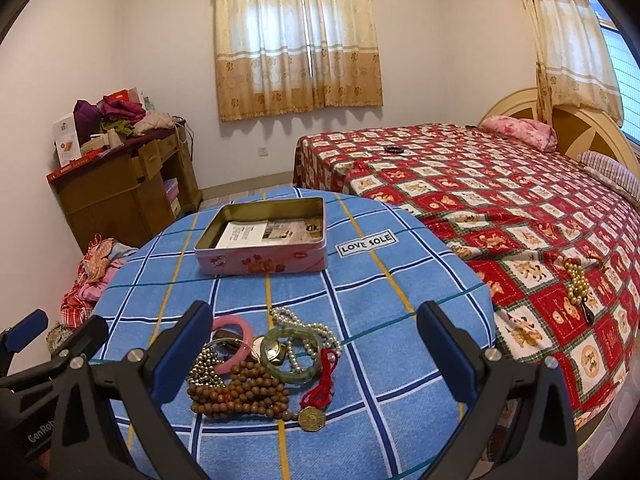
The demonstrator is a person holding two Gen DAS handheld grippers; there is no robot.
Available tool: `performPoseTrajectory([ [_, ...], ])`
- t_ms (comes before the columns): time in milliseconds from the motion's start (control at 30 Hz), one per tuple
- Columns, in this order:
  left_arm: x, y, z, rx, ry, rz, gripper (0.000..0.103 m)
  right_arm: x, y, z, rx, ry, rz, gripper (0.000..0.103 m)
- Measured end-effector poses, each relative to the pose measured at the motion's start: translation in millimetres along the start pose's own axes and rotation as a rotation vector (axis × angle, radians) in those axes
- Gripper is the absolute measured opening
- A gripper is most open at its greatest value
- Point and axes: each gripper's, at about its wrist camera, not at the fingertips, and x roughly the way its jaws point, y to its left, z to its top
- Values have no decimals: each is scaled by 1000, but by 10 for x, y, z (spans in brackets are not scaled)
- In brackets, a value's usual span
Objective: Organize jewelry
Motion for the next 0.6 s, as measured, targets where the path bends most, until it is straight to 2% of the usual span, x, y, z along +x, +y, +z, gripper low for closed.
performPoseTrajectory([
  [433,91,-75,-45,34,29,-13,93,113,-23,-10,13,42,3,103],
  [600,184,-121,-97,64,58,-50,93,187,-46,-33,18,65,-5,103],
])
